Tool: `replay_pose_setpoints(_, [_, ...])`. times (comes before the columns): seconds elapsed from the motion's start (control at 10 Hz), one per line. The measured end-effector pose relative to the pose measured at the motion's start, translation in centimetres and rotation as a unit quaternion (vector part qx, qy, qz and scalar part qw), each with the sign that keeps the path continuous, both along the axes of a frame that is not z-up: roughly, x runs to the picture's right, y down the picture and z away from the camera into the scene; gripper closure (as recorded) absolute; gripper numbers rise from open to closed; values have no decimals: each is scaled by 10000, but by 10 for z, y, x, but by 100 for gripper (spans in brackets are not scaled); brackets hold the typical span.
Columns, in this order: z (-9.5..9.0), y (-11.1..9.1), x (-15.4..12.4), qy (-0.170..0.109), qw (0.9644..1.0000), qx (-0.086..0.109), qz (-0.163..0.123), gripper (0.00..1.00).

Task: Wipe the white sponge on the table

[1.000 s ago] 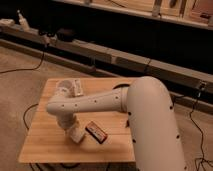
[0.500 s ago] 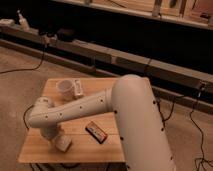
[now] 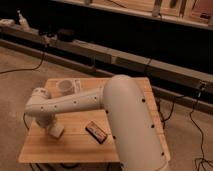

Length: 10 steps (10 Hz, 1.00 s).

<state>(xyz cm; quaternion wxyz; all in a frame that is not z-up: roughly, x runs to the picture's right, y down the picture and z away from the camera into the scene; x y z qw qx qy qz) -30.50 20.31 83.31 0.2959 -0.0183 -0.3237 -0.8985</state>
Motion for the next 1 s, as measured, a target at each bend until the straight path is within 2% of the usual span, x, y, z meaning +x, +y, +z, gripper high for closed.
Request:
replay_pose_setpoints(0.2, [22, -2, 26, 152, 9994, -154, 281, 69])
replay_pose_setpoints(0.4, [22, -1, 55, 395, 9981, -183, 436, 69])
replay_pose_setpoints(0.5, [12, 4, 79, 614, 9970, -178, 444, 69])
replay_pose_setpoints(0.7, [-12, 27, 105, 869, 9954, -241, 327, 69])
replay_pose_setpoints(0.8, [-25, 42, 111, 915, 9950, -323, 251, 69])
replay_pose_setpoints(1.0, [-46, 63, 107, 837, 9955, -426, 106, 69])
